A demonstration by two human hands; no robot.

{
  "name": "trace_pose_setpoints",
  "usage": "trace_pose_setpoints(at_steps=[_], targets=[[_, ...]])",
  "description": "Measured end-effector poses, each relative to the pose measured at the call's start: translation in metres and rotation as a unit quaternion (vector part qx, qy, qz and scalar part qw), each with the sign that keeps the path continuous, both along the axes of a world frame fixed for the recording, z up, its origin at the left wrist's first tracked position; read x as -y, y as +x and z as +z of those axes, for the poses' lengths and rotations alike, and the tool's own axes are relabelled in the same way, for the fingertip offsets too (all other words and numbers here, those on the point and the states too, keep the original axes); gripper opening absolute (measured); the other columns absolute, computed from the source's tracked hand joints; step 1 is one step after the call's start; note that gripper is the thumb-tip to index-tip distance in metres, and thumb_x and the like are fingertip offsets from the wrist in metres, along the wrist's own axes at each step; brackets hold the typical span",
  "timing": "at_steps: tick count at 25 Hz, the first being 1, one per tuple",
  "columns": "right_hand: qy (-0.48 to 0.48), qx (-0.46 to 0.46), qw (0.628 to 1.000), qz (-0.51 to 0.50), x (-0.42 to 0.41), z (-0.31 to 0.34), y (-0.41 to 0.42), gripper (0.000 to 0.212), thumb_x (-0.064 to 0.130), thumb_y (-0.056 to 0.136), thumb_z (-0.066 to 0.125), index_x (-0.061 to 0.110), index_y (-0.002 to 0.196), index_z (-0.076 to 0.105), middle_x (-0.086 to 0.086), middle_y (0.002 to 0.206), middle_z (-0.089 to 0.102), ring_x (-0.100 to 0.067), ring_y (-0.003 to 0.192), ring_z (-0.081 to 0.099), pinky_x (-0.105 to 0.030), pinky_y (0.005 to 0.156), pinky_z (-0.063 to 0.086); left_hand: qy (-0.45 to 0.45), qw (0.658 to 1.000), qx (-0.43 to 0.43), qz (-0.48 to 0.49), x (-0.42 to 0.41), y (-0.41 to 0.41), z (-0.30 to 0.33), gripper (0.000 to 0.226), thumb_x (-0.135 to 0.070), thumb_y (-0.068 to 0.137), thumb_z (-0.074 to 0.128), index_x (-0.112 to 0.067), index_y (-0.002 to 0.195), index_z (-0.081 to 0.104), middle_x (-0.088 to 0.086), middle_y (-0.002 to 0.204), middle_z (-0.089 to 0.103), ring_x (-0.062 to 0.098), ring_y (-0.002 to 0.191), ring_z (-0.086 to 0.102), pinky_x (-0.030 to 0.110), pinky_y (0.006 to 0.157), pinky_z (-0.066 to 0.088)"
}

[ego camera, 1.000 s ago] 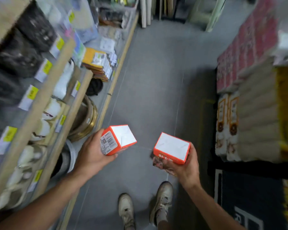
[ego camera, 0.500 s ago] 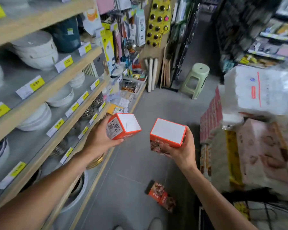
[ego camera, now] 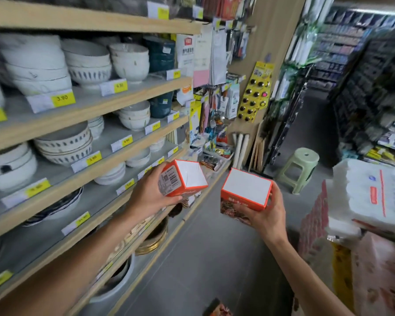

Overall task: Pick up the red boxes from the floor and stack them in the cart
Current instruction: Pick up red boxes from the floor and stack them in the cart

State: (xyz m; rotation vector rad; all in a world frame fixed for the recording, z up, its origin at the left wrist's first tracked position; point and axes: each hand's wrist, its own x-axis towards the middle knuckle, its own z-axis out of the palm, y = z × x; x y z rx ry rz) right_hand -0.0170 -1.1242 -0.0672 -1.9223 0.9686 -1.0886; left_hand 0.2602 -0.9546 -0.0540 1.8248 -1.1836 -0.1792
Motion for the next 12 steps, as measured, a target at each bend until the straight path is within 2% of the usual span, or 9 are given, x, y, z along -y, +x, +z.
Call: trace_pose_setpoints(at_steps=[2, 4, 5, 9, 10, 12], targets=[[0.012, 0.019, 0.999, 0.038, -0.001, 0.007, 0.008, 0.092, 0.033, 0.059, 0.097, 0.034, 0.133, 0.044, 0.005, 0.134, 0.055, -0.007, 0.124, 0.052, -0.021, 0.097, 0.046, 0.001, 1.000, 0.008, 0.027, -0.018, -0.004, 0.012, 0.098, -0.050, 0.055, 0.089, -0.037, 0.141, 0.042, -0.015, 0.126, 0.060, 0.008, 0.120, 0.057, 0.044, 0.098, 0.052], [0.028, 0.037, 0.995, 0.091, -0.002, 0.012, 0.020, 0.094, 0.024, 0.061, 0.098, 0.029, 0.138, 0.044, 0.004, 0.135, 0.054, -0.006, 0.125, 0.052, -0.008, 0.091, 0.046, 0.008, 0.997, 0.017, 0.073, -0.038, -0.010, 0.022, 0.096, -0.048, 0.057, 0.091, -0.038, 0.139, 0.043, -0.014, 0.125, 0.060, 0.008, 0.119, 0.057, 0.044, 0.098, 0.053], [0.032, 0.045, 0.992, 0.116, -0.003, 0.014, 0.026, 0.094, 0.021, 0.061, 0.098, 0.028, 0.138, 0.044, 0.004, 0.135, 0.054, -0.006, 0.124, 0.053, -0.006, 0.088, 0.047, 0.005, 0.995, 0.021, 0.093, -0.049, -0.014, 0.025, 0.095, -0.048, 0.057, 0.091, -0.038, 0.139, 0.043, -0.014, 0.125, 0.060, 0.008, 0.119, 0.057, 0.044, 0.097, 0.053], [0.033, 0.061, 0.978, 0.199, -0.027, 0.022, 0.062, 0.091, 0.021, 0.059, 0.099, 0.028, 0.133, 0.047, 0.006, 0.131, 0.059, -0.008, 0.125, 0.056, -0.030, 0.096, 0.053, 0.009, 0.986, 0.025, 0.166, -0.106, -0.021, 0.032, 0.099, -0.056, 0.054, 0.088, -0.038, 0.140, 0.043, -0.013, 0.125, 0.060, 0.011, 0.120, 0.058, 0.046, 0.096, 0.053], [0.041, 0.067, 0.972, 0.221, -0.039, 0.024, 0.072, 0.090, 0.017, 0.058, 0.099, 0.025, 0.132, 0.048, 0.005, 0.129, 0.060, -0.006, 0.123, 0.057, -0.027, 0.094, 0.054, 0.004, 0.982, 0.030, 0.189, -0.124, -0.022, 0.035, 0.098, -0.055, 0.055, 0.088, -0.037, 0.140, 0.043, -0.013, 0.125, 0.061, 0.011, 0.119, 0.058, 0.045, 0.096, 0.053], [0.070, 0.075, 0.958, 0.267, -0.066, 0.025, 0.089, 0.087, 0.003, 0.058, 0.097, 0.016, 0.130, 0.049, 0.002, 0.124, 0.060, 0.006, 0.115, 0.056, -0.012, 0.086, 0.051, -0.003, 0.972, 0.046, 0.231, -0.161, -0.029, 0.040, 0.097, -0.046, 0.057, 0.093, -0.032, 0.140, 0.046, -0.012, 0.125, 0.061, 0.009, 0.117, 0.058, 0.038, 0.098, 0.051]])
